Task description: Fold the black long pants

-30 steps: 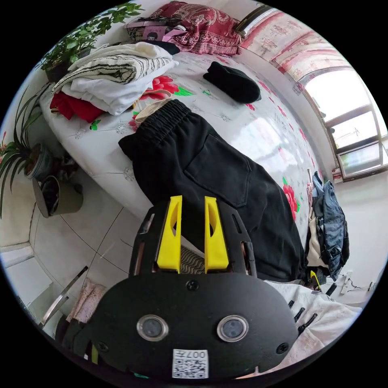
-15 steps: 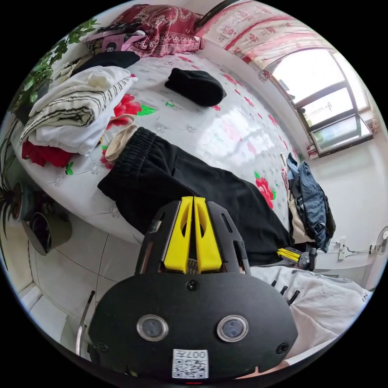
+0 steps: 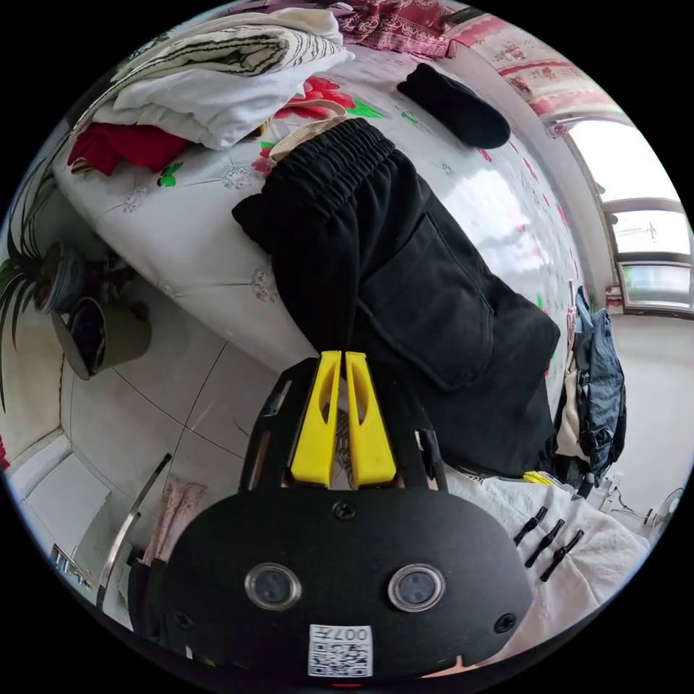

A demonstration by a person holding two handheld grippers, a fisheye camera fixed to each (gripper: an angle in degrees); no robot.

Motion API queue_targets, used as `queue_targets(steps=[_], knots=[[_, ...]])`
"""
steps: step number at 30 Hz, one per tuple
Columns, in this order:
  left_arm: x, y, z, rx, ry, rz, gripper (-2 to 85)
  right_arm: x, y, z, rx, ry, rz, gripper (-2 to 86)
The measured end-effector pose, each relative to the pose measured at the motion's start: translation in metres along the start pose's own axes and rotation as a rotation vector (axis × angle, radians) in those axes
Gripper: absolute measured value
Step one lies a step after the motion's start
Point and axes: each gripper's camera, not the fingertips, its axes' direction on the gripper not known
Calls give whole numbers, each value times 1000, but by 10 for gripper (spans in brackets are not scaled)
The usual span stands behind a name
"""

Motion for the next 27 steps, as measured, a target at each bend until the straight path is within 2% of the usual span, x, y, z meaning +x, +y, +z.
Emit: queue_targets(steps=[3, 5, 7, 10, 12, 17, 18, 21, 23, 25, 27], knots=[[-7, 7, -5, 33, 45, -54, -4, 53, 48, -58, 228, -75, 226, 46], [-11, 14, -9, 71, 78, -102, 2, 87, 92, -91, 388, -54, 387, 59], [-12, 23, -15, 122, 78, -133, 15, 134, 157, -119, 574, 0, 643, 79], [-12, 40, -25, 211, 79, -179, 31, 188, 230, -123, 703, -16, 957, 106], [-10, 51, -29, 255, 90, -209, 37, 213, 257, -113, 767, -74, 1061, 120], [8, 56, -23, 235, 83, -215, 42, 261, 260, -72, 723, -196, 1126, 123], [16, 54, -21, 232, 79, -200, 43, 263, 258, -75, 700, -124, 1179, 115], [40, 47, -15, 220, 77, -153, 42, 278, 245, -95, 674, -125, 1067, 84], [56, 43, -11, 206, 84, -122, 41, 283, 252, -126, 751, -106, 996, 73], [74, 40, -5, 189, 90, -75, 41, 281, 270, -163, 818, 24, 939, 64], [96, 39, 3, 184, 79, -14, 41, 285, 288, -170, 814, 132, 985, 61]])
